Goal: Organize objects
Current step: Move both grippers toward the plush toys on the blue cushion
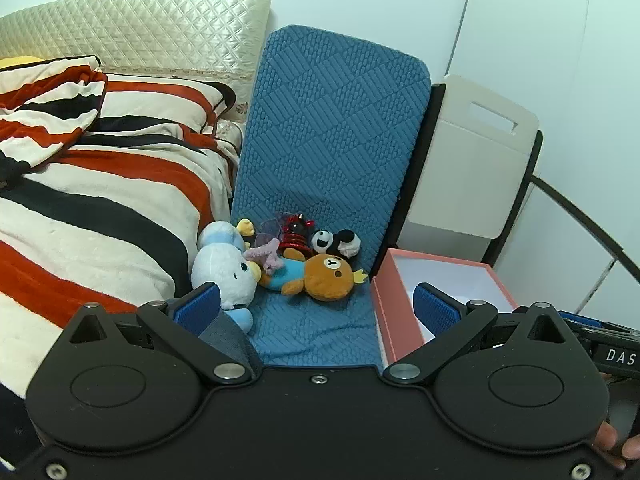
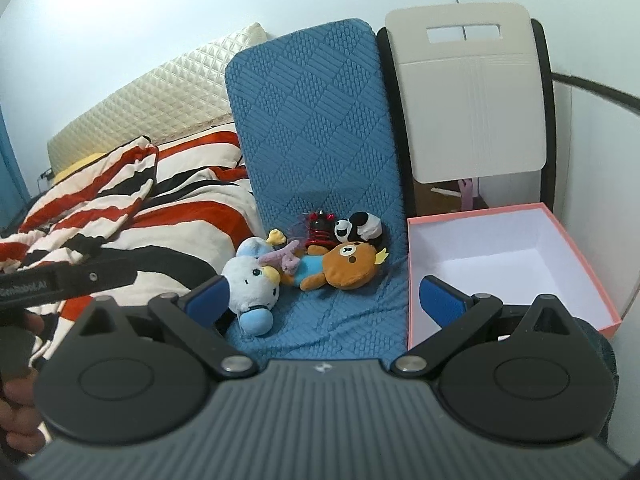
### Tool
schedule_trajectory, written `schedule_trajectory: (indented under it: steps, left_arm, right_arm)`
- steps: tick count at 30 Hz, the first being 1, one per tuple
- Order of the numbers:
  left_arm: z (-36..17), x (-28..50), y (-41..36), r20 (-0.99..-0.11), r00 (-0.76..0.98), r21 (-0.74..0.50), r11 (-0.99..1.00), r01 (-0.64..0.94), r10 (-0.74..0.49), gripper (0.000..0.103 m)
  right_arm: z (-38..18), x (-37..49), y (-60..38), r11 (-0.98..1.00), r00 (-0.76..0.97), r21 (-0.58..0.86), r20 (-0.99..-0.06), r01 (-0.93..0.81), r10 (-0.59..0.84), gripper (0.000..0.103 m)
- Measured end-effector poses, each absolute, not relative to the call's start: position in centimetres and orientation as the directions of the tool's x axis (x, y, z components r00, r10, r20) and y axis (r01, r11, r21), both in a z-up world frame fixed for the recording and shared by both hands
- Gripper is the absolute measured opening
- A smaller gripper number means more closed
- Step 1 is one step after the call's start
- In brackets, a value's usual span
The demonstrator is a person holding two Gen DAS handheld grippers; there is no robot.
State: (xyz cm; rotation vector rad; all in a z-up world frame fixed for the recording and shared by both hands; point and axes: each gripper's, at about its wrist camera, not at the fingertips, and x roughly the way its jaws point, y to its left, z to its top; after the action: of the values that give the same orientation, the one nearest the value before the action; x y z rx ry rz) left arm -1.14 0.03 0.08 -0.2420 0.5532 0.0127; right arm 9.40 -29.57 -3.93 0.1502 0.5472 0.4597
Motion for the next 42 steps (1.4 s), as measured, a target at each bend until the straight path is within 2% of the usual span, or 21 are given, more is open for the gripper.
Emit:
schedule_trajectory:
  steps: [14,26,37,42]
  left_arm:
    - [-3.6,1.3,0.0,-0.534,0.845,-0.227,0.969,-0.093,-0.044,0.103]
    - [-6.3,4.3,-0.2,-0.536,0.844,-0.176,0.977,-0.123,0.010,0.103]
    - [-9.6,7.0,-0.4,-0.552,0.833,-0.190,0.976,-0.102,-0.020,0.103]
    - [-10.5,8.7,-0.5,-0.533,0.846,-0.201,0.975,-0.098,-0.025,0.103]
  right_arm:
    - [-7.0,12.5,-29.1,0.866,0.725,0.269,-0.474,-0.421,0.500,0.103]
    - [-11.2,16.0,-30.1,0.856,0.712,0.299,-0.475,-0.423,0.517,0.103]
    - [-13.5,17.7,-29.2,0.864,0.724,0.286,-0.472,-0.414,0.503,0.103]
    - [-14.4,19.8,-28.8,0.870,0.732,0.303,-0.471,-0.389,0.492,0.103]
